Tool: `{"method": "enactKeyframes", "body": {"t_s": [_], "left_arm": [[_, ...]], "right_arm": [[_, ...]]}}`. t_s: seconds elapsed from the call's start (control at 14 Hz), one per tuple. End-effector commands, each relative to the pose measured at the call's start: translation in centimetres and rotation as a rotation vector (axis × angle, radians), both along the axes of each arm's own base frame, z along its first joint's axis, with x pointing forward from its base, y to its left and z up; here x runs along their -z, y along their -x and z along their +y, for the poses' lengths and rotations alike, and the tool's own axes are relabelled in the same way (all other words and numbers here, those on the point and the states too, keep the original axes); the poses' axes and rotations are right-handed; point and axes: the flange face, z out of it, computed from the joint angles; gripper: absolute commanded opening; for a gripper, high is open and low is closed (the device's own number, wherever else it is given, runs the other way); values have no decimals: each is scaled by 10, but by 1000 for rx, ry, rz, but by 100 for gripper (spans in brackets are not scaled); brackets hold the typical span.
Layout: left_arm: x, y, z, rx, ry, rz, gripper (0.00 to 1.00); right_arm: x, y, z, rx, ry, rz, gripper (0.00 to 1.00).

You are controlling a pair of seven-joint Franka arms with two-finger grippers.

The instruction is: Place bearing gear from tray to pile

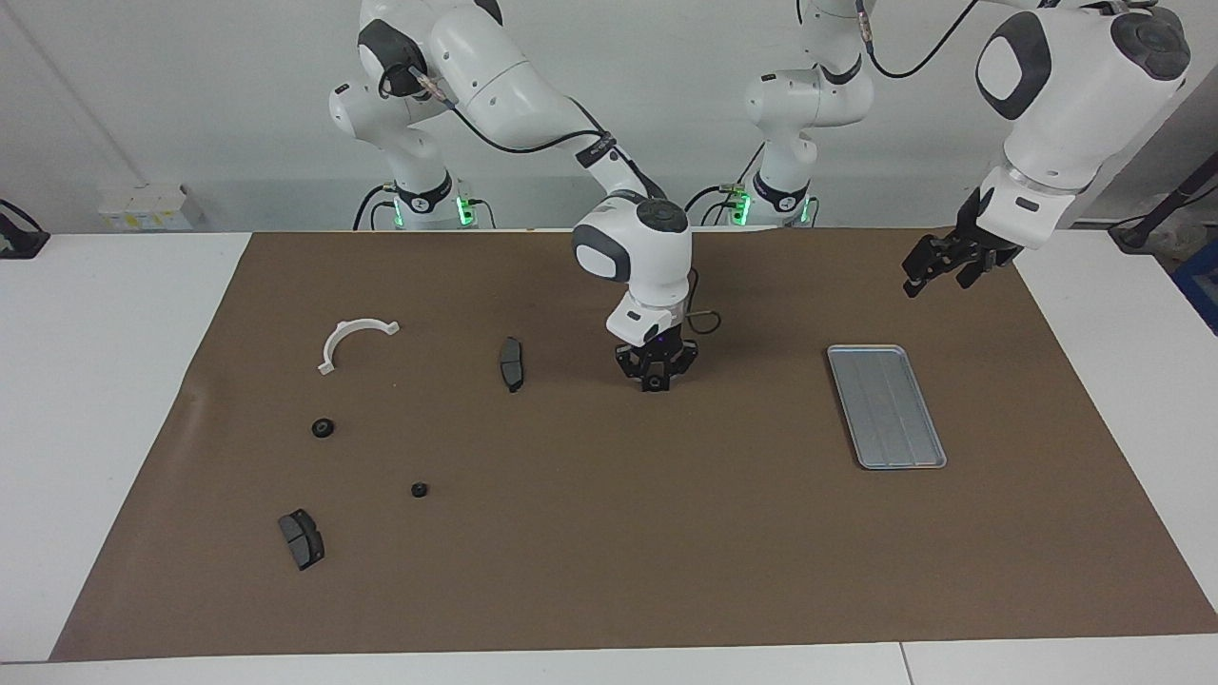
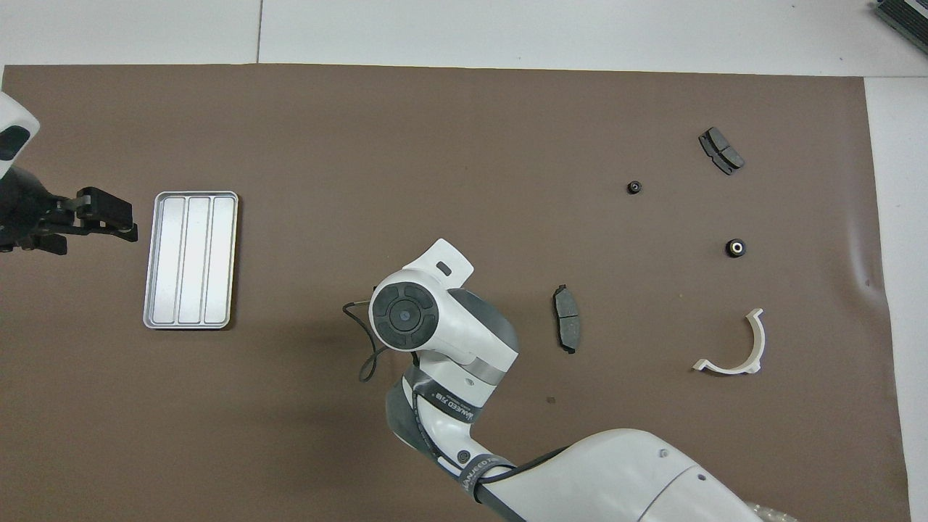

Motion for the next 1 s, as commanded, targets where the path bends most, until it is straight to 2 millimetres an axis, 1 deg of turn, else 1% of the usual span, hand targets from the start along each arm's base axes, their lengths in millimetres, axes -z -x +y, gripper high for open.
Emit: {"method": "enactKeyframes", "body": {"t_s": [0.0, 0.07, 0.14, 0.21, 0.29, 0.36, 0.43, 0.5, 0.57, 0.72, 0.93], "left_arm": [[-1, 6, 1, 18, -17, 4, 100], [-1, 6, 1, 18, -17, 2, 100], [-1, 6, 1, 18, -21, -3, 100], [0, 5, 3, 19, -39, -2, 100], [4, 5, -4, 32, -54, 2, 100], [7, 6, -9, 40, -62, 6, 100], [8, 6, -9, 40, -62, 7, 100], [8, 6, -9, 40, -62, 3, 100], [8, 6, -9, 40, -62, 2, 100], [7, 6, -7, 40, -61, 2, 100], [3, 4, -2, 26, -61, -8, 100]], "right_arm": [[-13, -11, -10, 18, 28, -29, 0], [-31, -17, -22, 38, 23, -49, 0], [-44, -29, -47, 71, 23, -60, 0], [-57, -34, -72, 94, 25, -72, 0], [-66, -32, -100, 119, 41, -73, 0], [-73, -30, -133, 130, 55, -76, 0], [-79, -28, -165, 111, 78, -72, 0], [-82, -28, -194, 84, 100, -63, 0], [-82, -29, -217, 66, 119, -53, 0], [-71, -26, -254, 46, 139, -9, 0], [-56, -23, -303, -8, 148, 25, 0]]}}
